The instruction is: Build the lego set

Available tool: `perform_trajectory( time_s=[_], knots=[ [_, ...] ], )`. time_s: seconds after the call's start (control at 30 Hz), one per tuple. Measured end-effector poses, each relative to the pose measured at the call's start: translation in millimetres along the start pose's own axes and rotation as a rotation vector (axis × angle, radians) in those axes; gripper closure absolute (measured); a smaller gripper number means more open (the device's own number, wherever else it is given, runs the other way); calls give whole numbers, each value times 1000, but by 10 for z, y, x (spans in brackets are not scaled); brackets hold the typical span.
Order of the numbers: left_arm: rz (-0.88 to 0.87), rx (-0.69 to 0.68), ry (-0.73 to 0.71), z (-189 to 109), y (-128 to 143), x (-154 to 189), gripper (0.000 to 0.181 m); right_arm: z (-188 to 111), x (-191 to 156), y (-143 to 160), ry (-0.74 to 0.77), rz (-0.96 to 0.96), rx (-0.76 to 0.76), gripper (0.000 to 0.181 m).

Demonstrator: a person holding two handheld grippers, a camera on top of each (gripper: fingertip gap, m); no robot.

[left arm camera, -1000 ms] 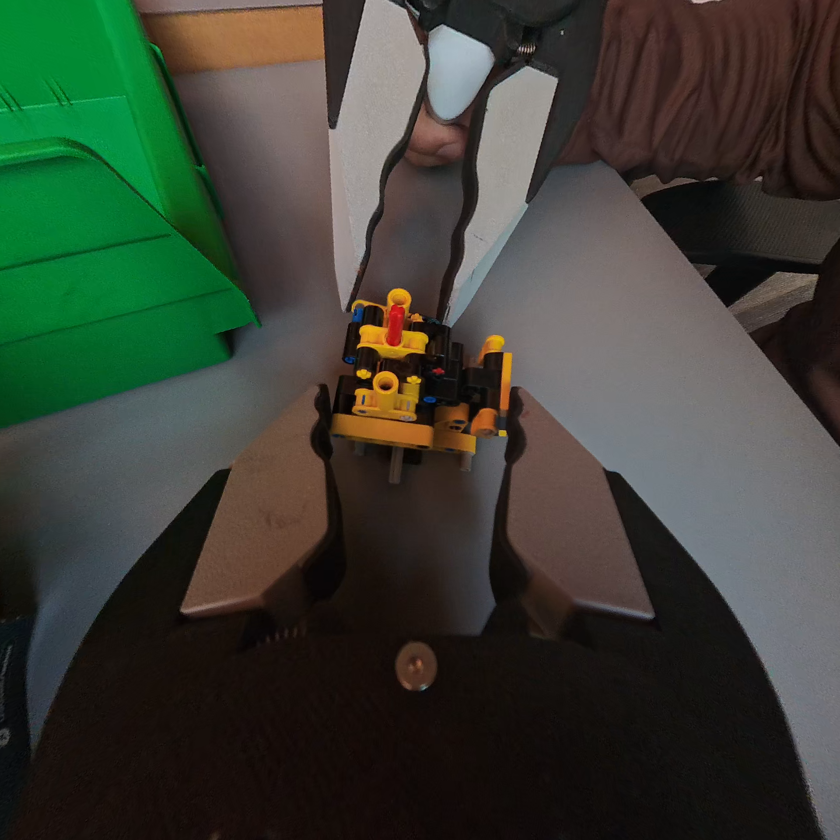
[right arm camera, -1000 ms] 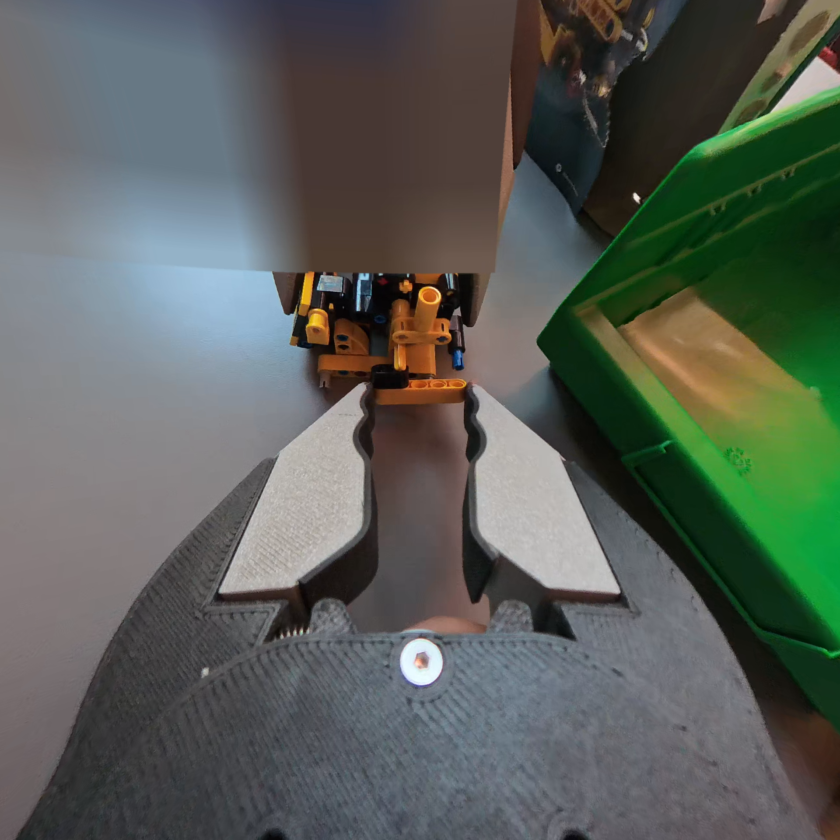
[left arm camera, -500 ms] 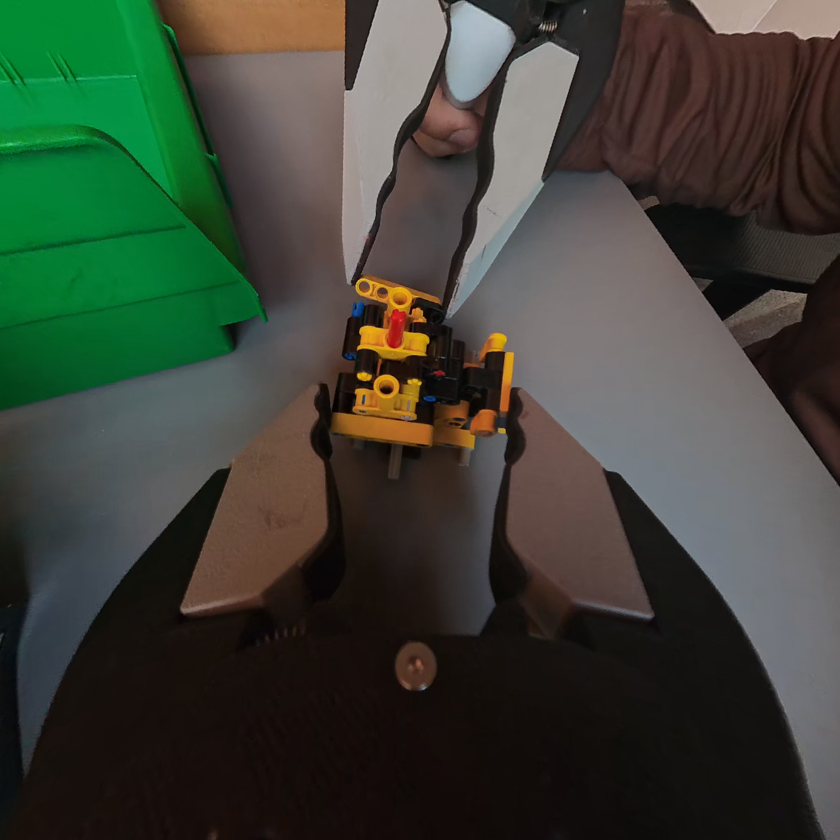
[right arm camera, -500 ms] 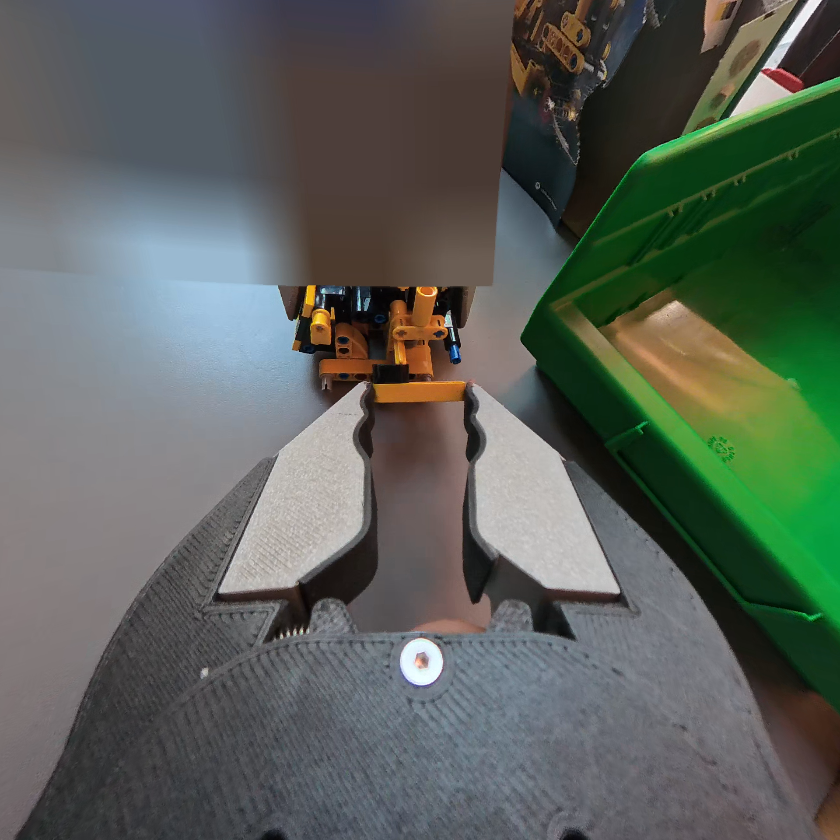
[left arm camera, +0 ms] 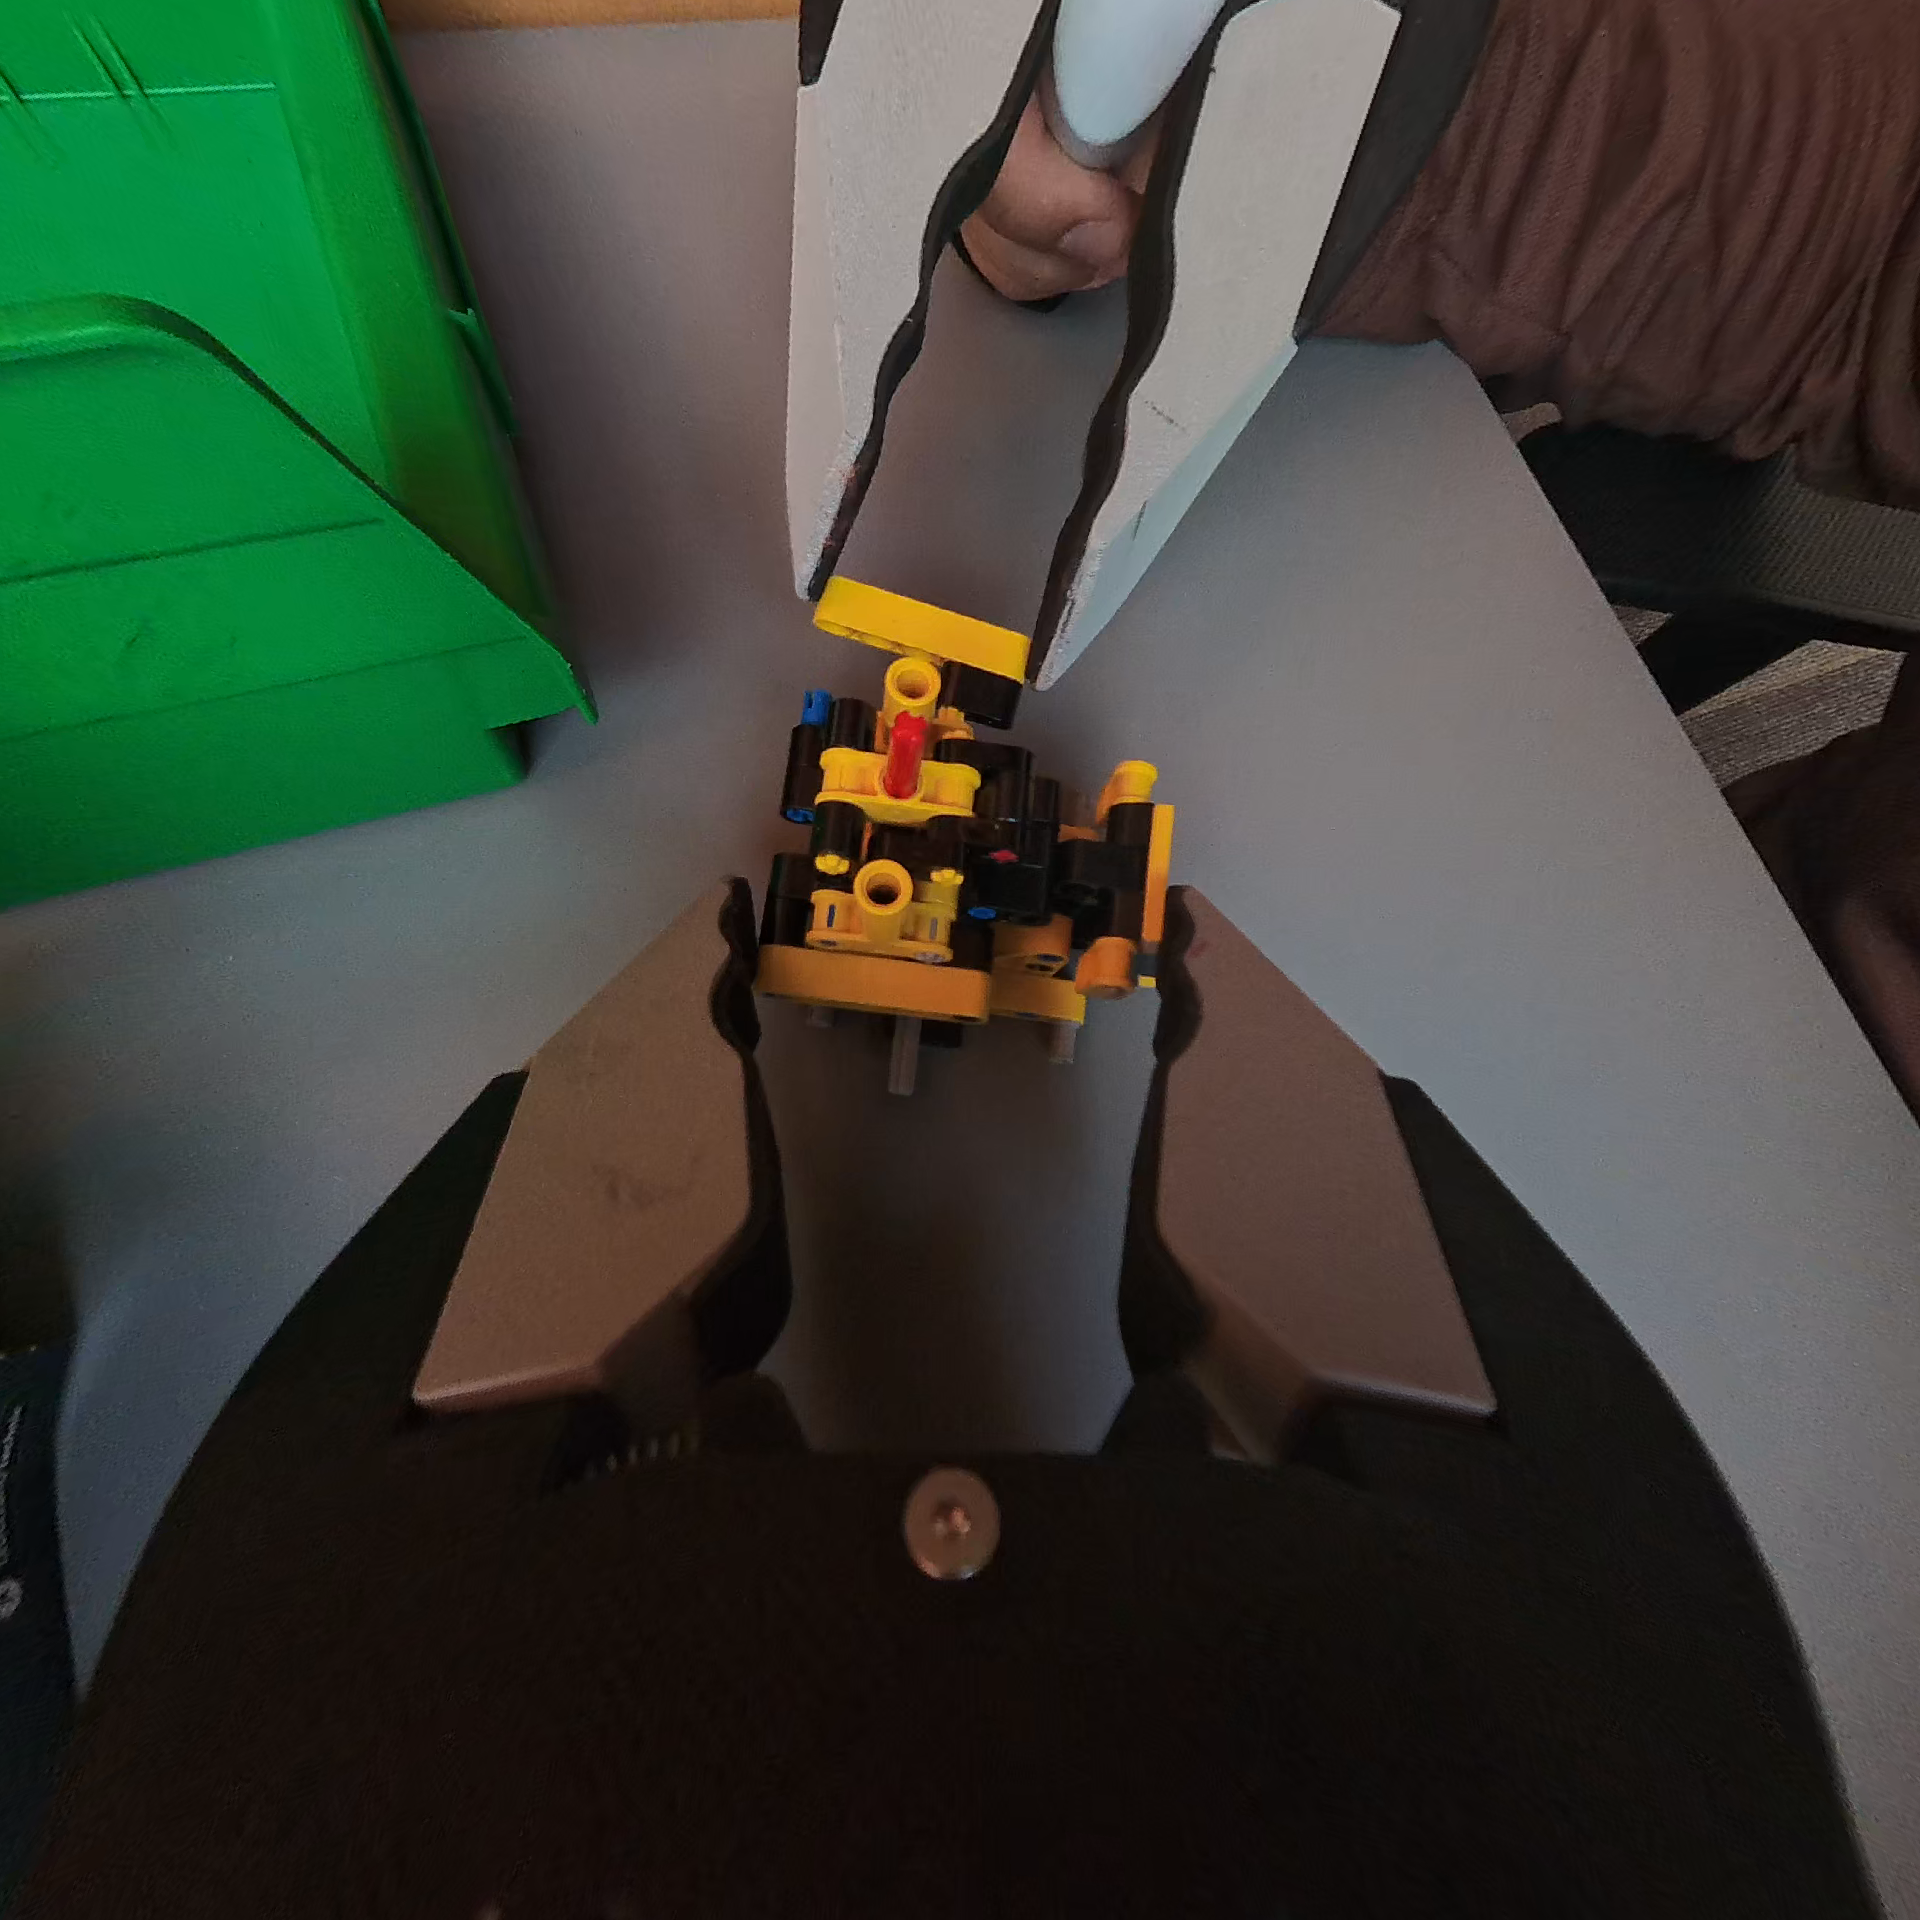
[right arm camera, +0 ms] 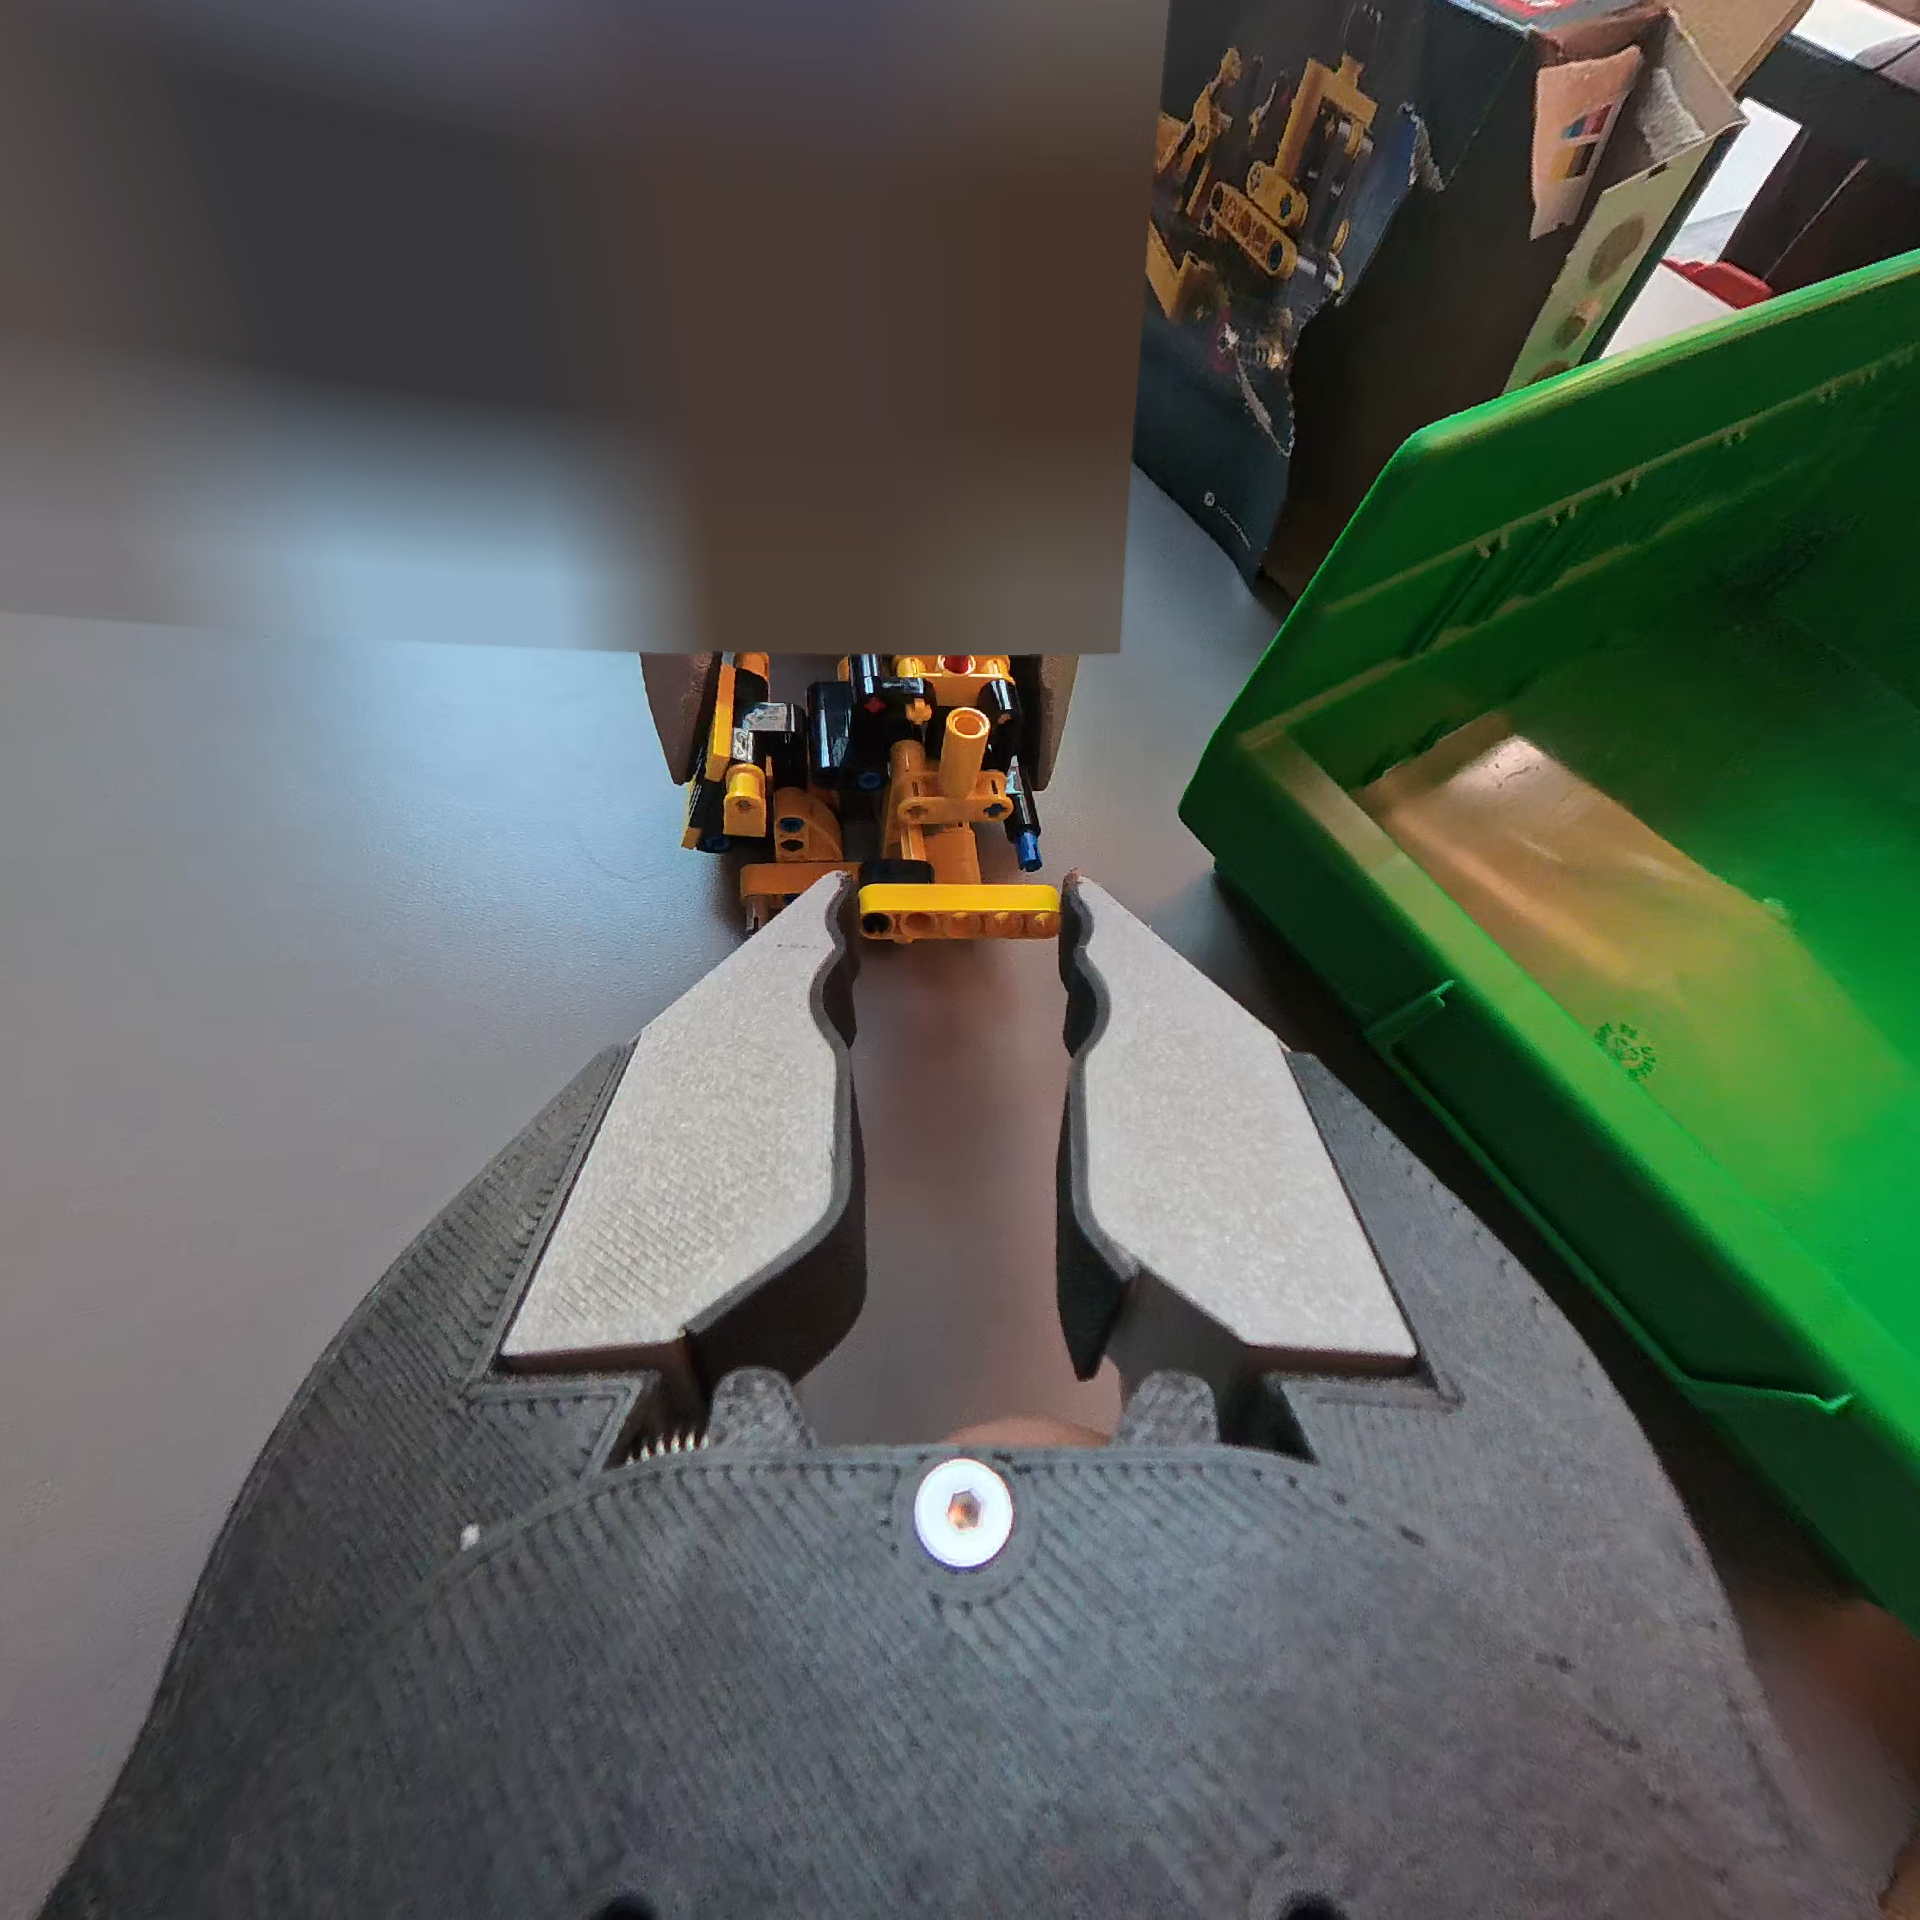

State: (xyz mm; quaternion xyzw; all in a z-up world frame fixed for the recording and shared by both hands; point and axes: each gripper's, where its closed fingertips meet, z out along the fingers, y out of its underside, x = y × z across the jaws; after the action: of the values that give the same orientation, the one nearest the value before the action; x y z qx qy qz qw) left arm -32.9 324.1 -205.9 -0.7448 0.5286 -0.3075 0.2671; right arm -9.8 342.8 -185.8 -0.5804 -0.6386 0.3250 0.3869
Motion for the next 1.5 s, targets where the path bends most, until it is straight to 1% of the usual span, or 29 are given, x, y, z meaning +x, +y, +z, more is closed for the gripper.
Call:
perform_trajectory(
  time_s=[0.03,0.17,0.2,0.23,0.27,0.37,0.43,0.47,0.6,0.73,0.87,0.93,1.0,1.1,1.2,1.3,1.37,1.43,1.5],
  knots=[
    [-1,2,2,-1,-1,0,106,0,0,0,0,1,0,146],
    [-6,19,16,0,-7,-1,106,2,-2,2,-5,6,-1,146],
    [-7,22,17,1,-9,-1,106,3,-15,4,-14,5,-3,157],
    [-10,27,11,6,-16,-8,106,6,-68,0,-45,-8,-1,181],
    [-12,35,17,16,-24,2,106,19,-102,0,-57,-26,-4,181],
    [1,34,22,25,-27,25,106,51,-97,-15,-23,-48,-9,181],
    [-6,31,24,19,-23,21,106,24,-59,-44,-14,-19,18,168],
    [-10,34,27,18,-24,19,106,-1,-29,-51,-11,3,30,165],
    [-9,30,18,9,-18,1,106,-121,98,44,11,61,22,165],
    [-12,20,1,-1,-9,-22,106,-118,86,152,-18,101,-40,158],
    [-19,6,-4,-13,3,-37,105,17,37,317,12,13,-183,155],
    [-28,8,2,-18,4,-37,105,38,39,321,32,-15,-195,160],
    [-34,17,1,-14,-4,-40,105,16,52,330,40,17,-195,158],
    [-40,32,-6,0,-20,-41,105,-37,85,322,66,136,-177,156],
    [-41,34,-22,28,-39,-21,105,-53,50,357,87,174,-202,143],
    [-6,-1,-19,29,-24,50,106,-32,-5,290,100,95,-184,142],
    [9,7,33,-10,-57,152,109,-18,-18,271,100,11,-195,145],
    [15,39,47,-75,-130,187,113,-5,-42,269,61,-48,-222,147],
    [21,36,36,-135,-154,173,112,2,-51,293,14,-94,-275,147]
  ],
)
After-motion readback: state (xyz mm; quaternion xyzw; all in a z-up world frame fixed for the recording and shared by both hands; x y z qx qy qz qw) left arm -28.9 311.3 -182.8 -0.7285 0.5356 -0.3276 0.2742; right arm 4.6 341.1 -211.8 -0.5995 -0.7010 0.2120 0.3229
